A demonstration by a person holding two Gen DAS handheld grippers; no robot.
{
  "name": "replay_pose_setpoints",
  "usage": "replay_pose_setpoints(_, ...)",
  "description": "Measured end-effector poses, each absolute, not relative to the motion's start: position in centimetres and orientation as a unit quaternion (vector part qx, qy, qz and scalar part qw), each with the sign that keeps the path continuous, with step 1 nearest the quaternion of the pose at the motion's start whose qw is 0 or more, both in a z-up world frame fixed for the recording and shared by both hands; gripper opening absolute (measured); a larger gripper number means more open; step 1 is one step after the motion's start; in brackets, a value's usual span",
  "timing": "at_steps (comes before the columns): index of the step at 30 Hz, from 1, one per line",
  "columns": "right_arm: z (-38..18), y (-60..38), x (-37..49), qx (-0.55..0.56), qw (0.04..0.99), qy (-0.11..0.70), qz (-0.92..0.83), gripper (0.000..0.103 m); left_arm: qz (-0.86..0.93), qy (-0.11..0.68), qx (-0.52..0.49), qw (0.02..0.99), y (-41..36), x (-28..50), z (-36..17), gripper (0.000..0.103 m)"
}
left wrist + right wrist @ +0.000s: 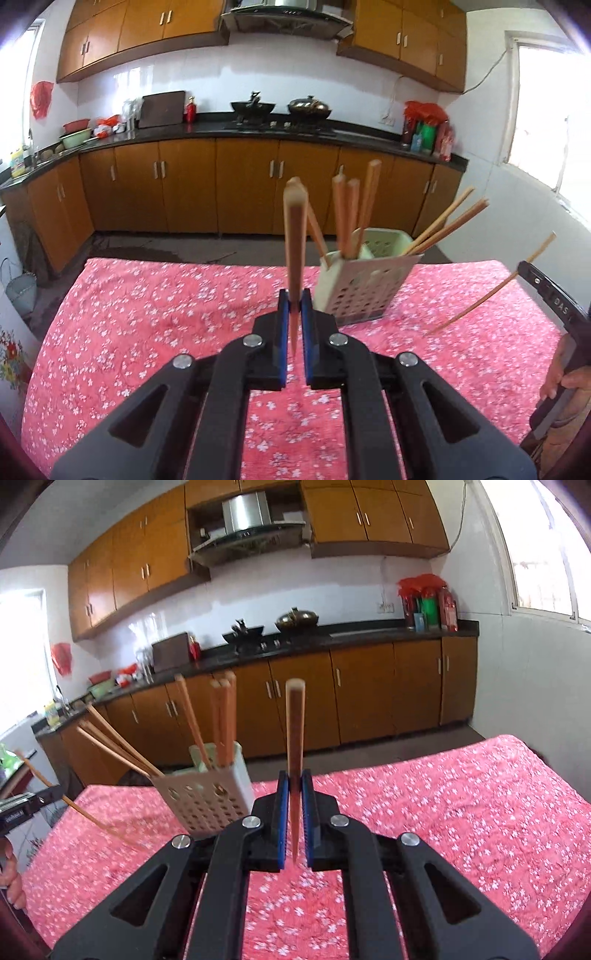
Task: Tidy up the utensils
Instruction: 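Lift both held chopsticks upright and carry them over the holder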
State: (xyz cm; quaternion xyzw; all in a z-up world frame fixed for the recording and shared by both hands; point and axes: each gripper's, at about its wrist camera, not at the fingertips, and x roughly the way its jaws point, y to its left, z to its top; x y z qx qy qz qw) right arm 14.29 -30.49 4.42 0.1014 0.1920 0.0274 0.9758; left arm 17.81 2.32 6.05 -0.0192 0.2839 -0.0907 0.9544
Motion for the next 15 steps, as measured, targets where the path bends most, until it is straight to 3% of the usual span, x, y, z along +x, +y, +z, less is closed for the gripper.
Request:
replay_pose_setpoints(7,8.9,-29.7,12.9,0.123,0.979,0.141,0.086,0.008,-0.134,0.246,-0.028,0.96,0.5,16.7,9.5,0.008)
replay_pose_setpoints(15,14.2,-26.8,13.3,0.113,0.985,0.056,0.119,0.008,-0.144,0.145,-0.04,0.978,-3.1,17.8,15.4,0.008)
